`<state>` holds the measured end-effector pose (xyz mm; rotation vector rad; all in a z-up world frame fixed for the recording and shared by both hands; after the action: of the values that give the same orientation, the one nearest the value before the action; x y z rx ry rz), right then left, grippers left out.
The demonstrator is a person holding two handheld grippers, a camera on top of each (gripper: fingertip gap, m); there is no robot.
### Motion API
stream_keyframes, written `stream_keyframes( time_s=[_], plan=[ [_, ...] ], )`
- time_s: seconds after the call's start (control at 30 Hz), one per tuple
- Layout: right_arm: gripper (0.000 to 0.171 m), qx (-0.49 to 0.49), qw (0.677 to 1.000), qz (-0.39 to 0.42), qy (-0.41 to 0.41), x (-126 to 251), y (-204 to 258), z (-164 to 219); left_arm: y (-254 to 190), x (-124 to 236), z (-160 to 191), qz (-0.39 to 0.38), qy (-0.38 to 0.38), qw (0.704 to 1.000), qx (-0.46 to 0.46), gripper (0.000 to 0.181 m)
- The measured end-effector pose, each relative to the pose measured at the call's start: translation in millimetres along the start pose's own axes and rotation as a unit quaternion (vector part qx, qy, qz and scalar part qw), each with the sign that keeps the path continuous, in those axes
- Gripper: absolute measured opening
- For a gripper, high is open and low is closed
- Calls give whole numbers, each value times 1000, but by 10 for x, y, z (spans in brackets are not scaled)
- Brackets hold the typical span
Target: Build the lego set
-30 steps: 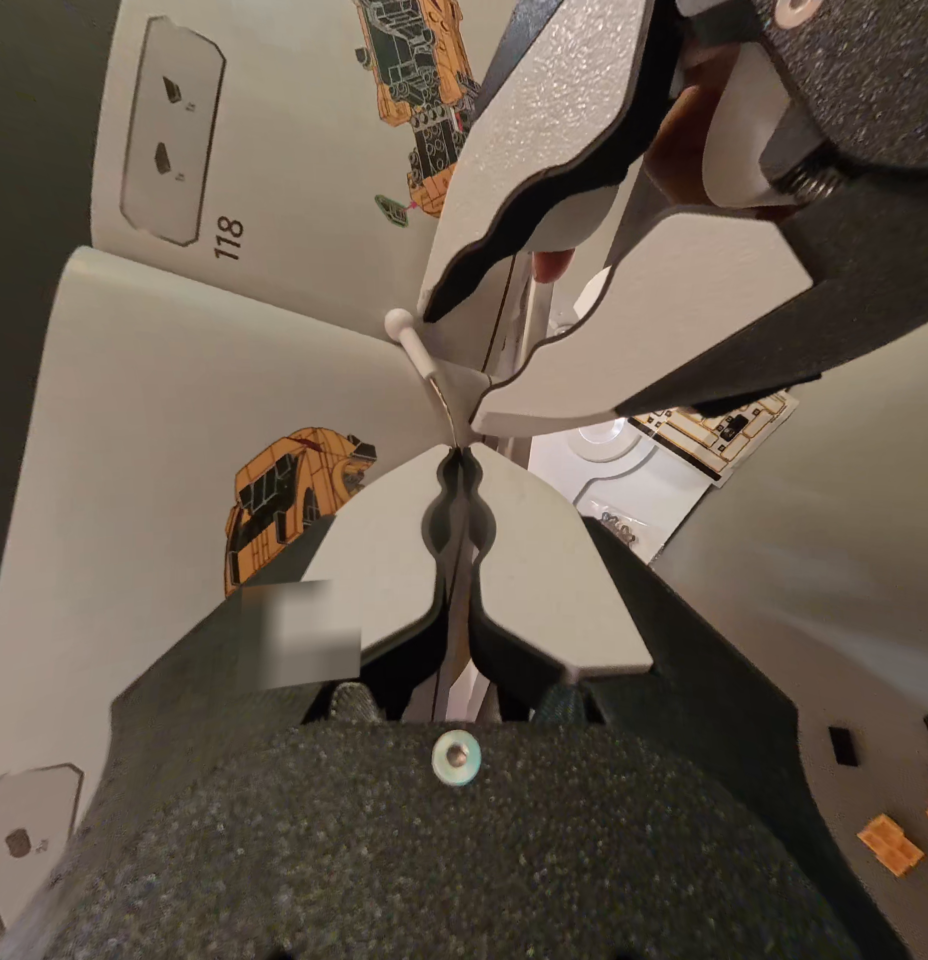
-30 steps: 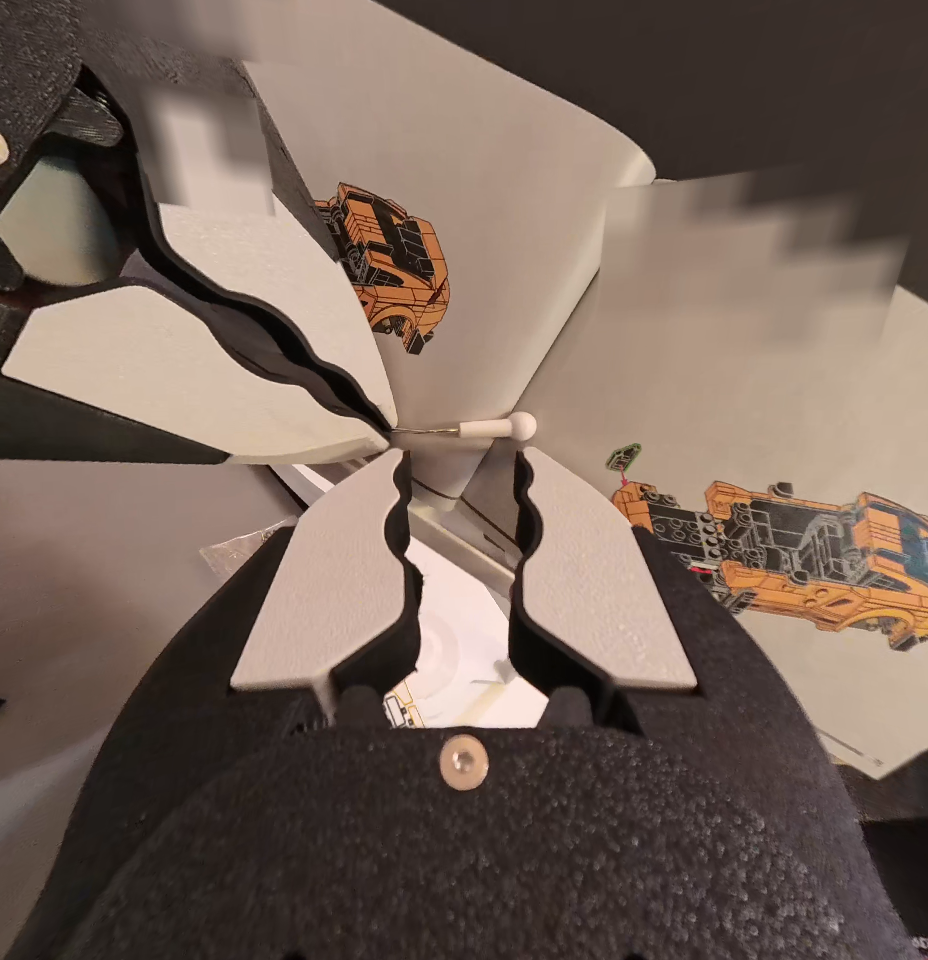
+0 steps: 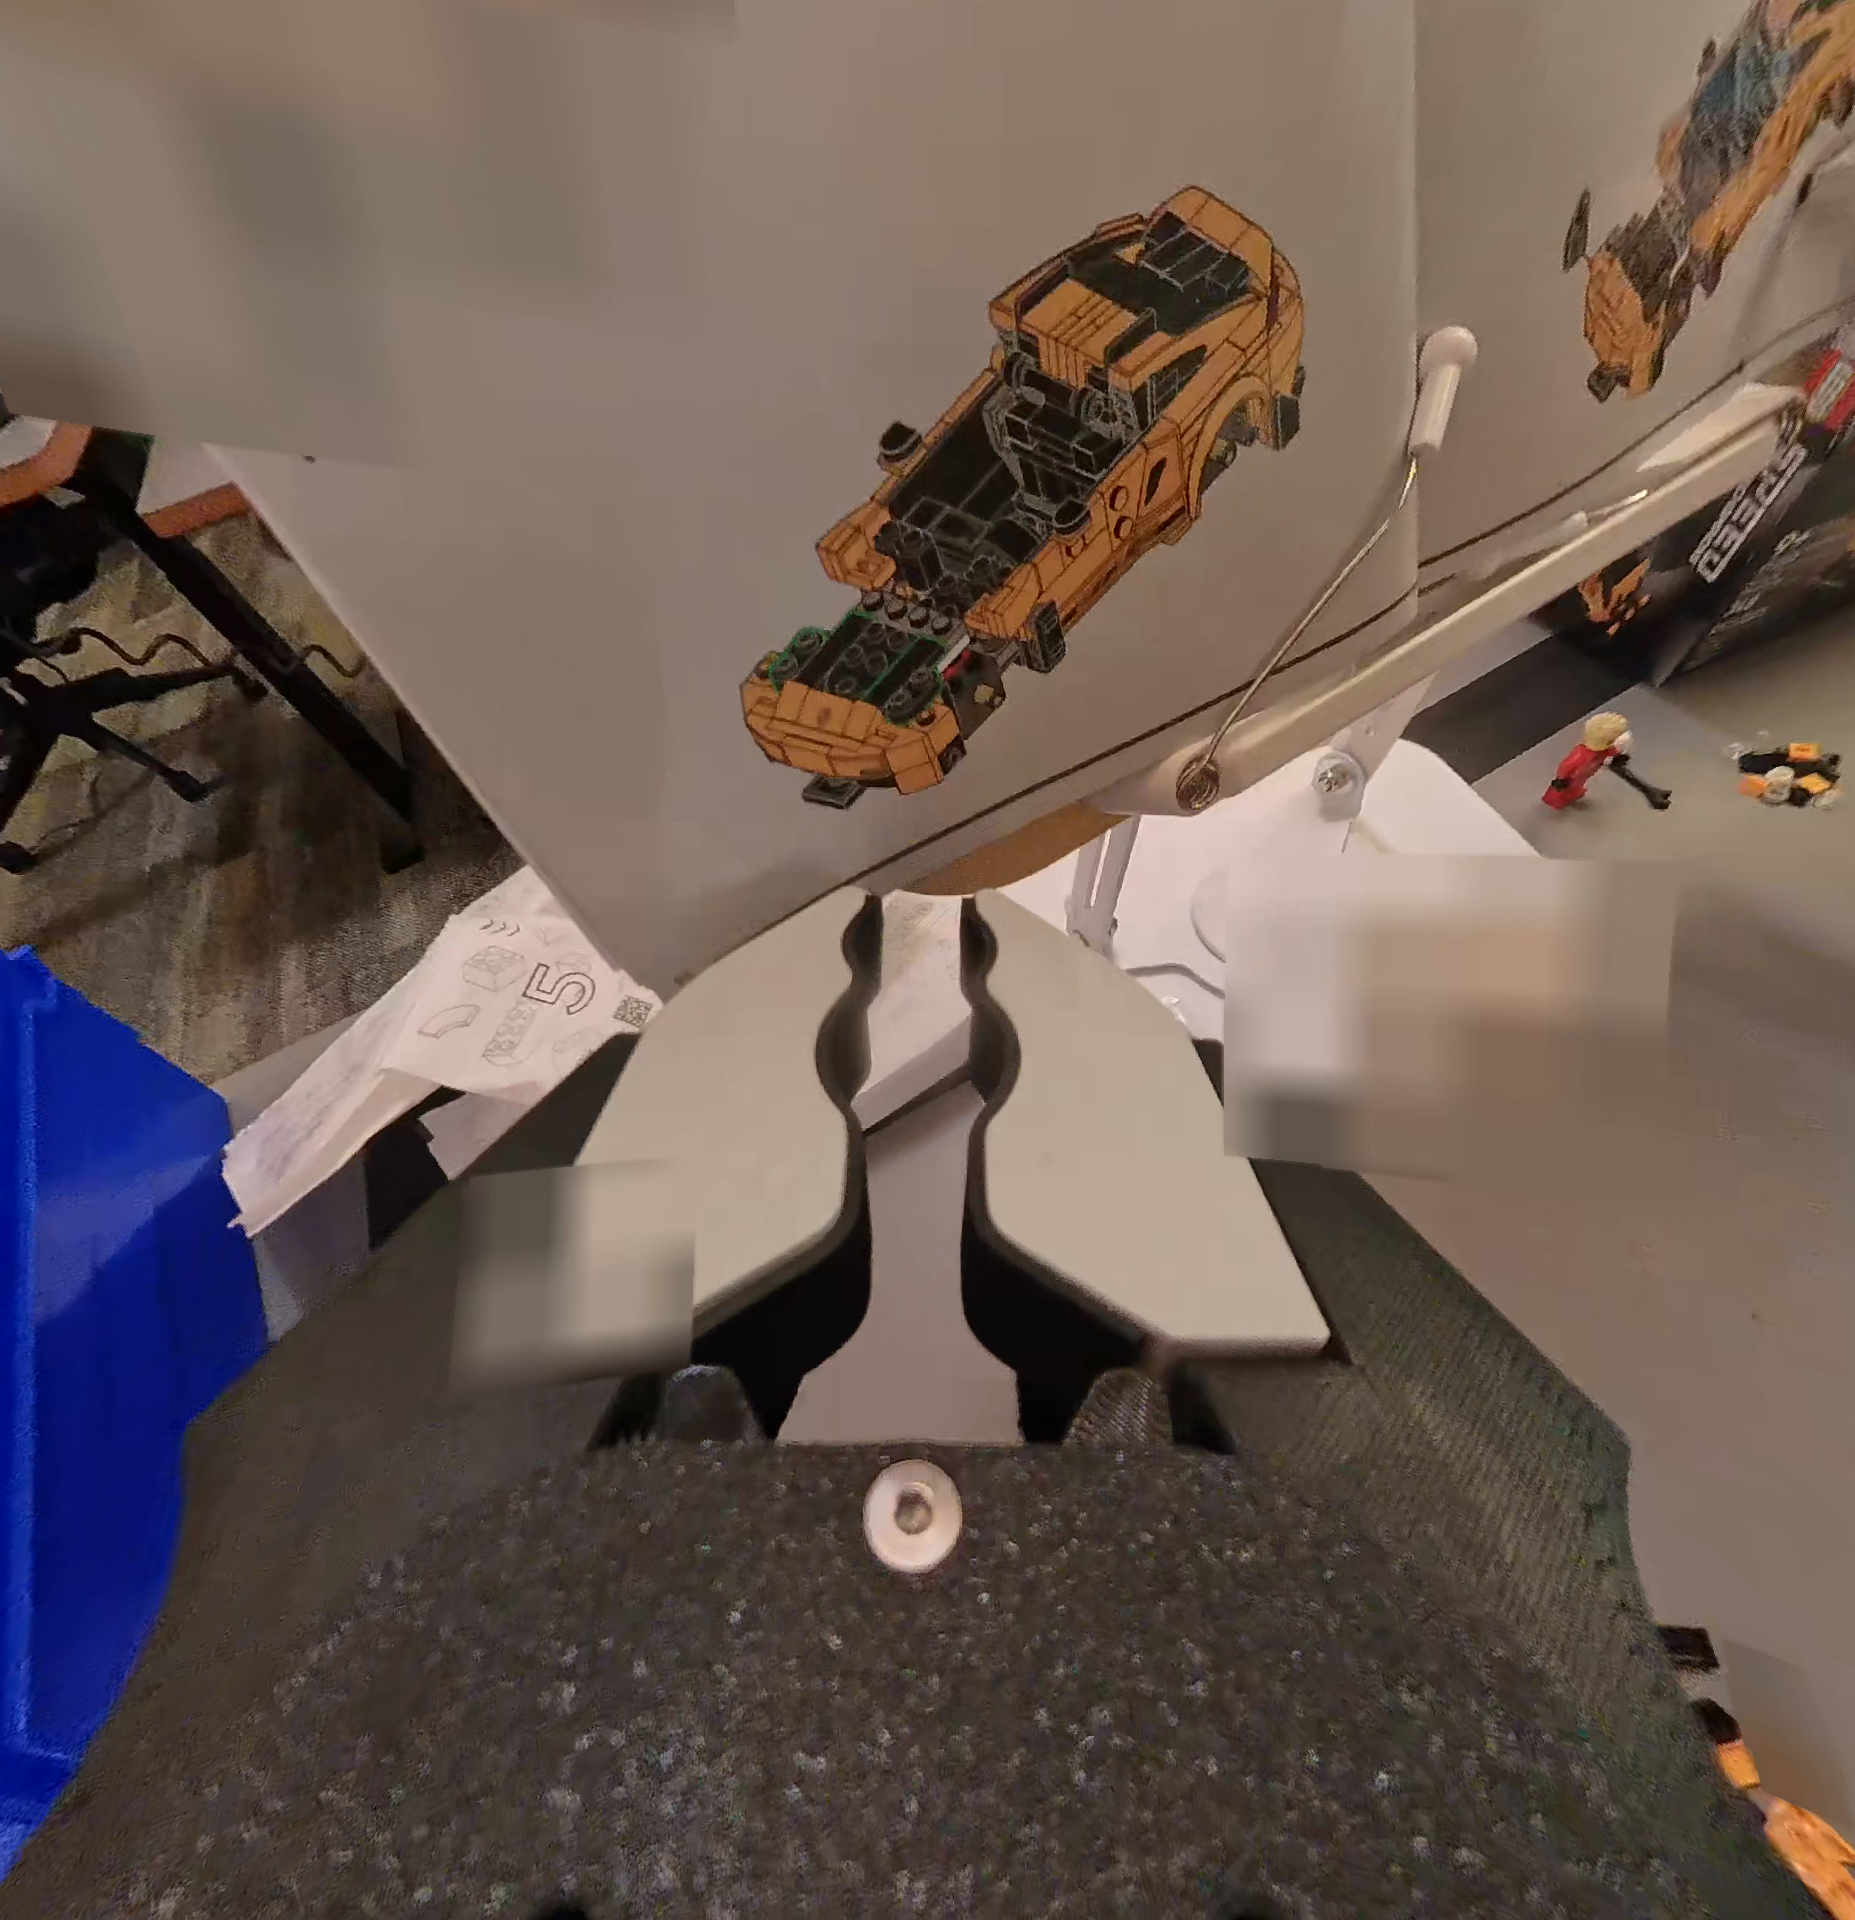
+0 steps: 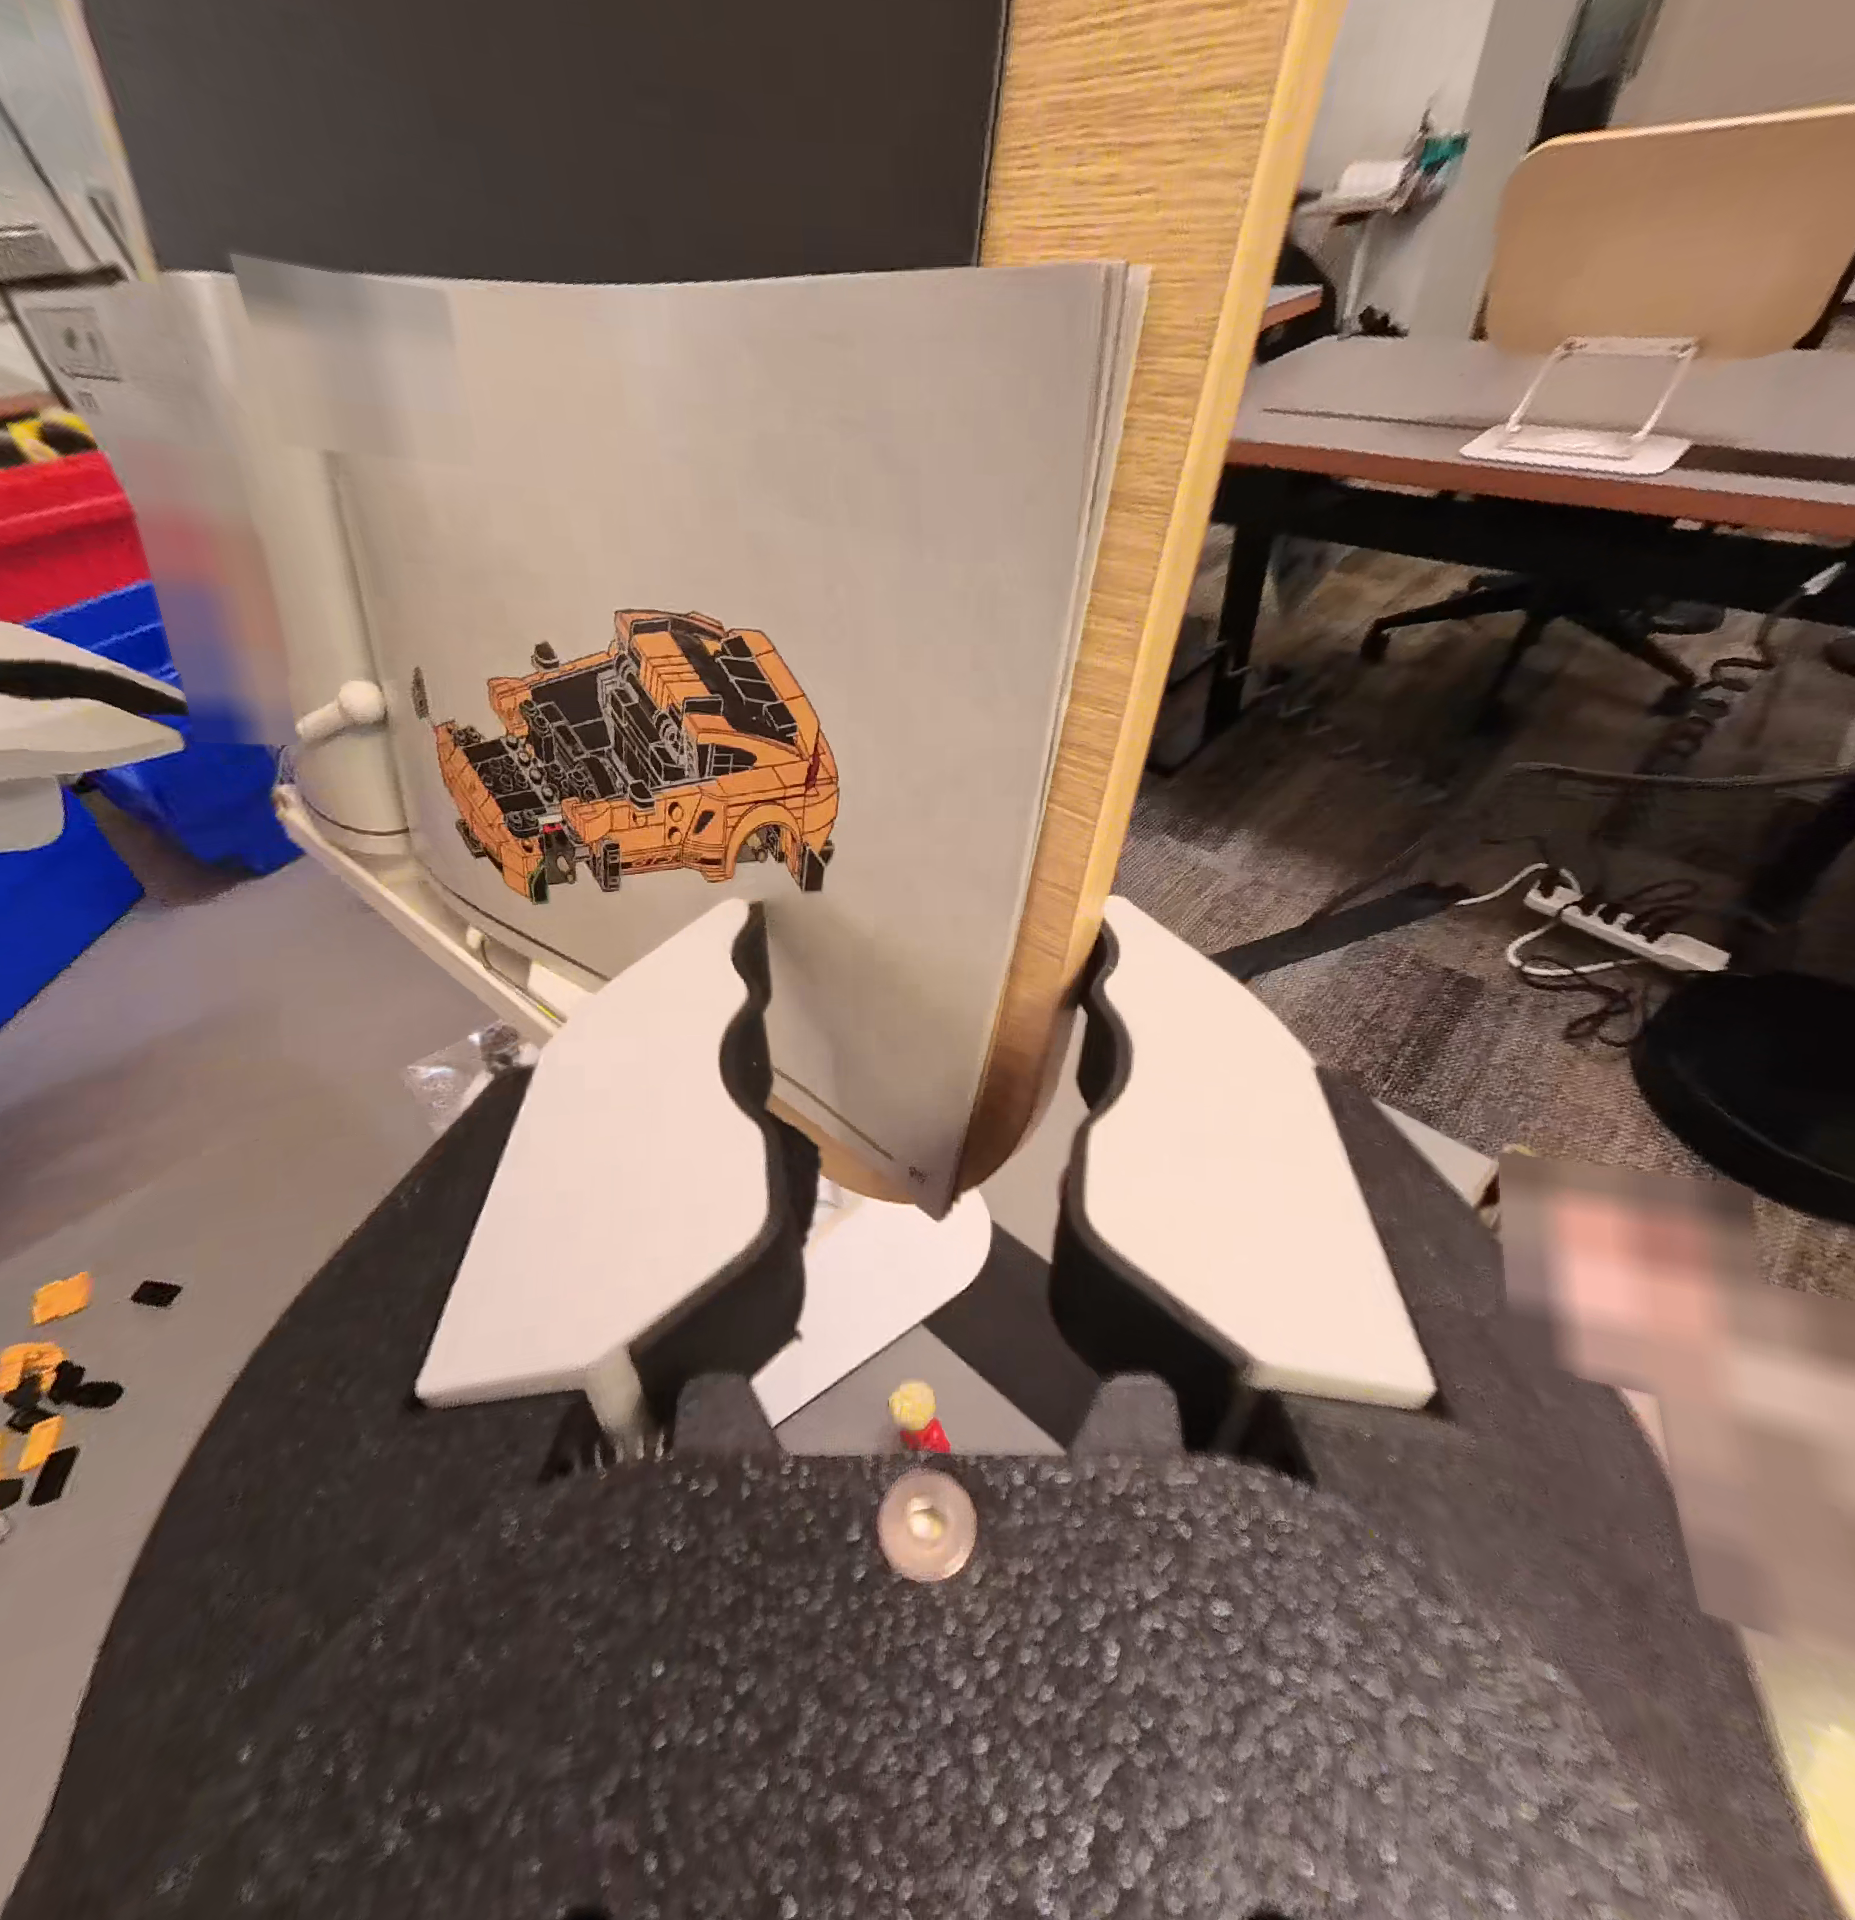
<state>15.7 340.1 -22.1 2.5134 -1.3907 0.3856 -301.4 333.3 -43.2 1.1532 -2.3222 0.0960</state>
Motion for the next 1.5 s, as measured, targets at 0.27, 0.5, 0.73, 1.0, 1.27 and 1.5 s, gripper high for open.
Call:
stream_keyframes(
  time_s=[0.27, 0.5, 0.73, 1.0, 1.27, 1.5],
  plan=[
    [71, 13, 1000, 22, 2, 105, 15, -42, -81, 173, -25, 7, -23, 999, 25, 18],
    [70, 57, 986, 117, -103, 896, 401, -69, -323, 641, -53, 19, -131, 989, 62, 8],
    [0, 12, 986, 107, -127, 1411, 1316, 524, -346, 961, -103, -27, -217, 972, 84, 0],
    [0, 71, 980, 137, -122, 1491, 1761, 1091, 75, 810, -568, -102, -229, 963, 103, 0],
    [0, 59, 981, 138, -123, 1513, 1653, 1135, 392, 411, -817, -143, -201, 963, 108, 0],
    [0, 40, 983, 133, -120, 1501, 1599, 1170, 150, 316, -794, -106, -194, 972, 84, 0]
  ],
)
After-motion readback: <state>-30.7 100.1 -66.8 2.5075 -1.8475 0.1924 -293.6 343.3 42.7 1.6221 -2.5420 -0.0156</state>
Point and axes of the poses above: each gripper's, where its closed fingertips meet, x back along the fingers, z out of its underside, y = z × x across the jaws, the point moved 2 cm from there along x, back along the fingers, and after that the axes turned 9 degrees about y, right-handed, at the moved point
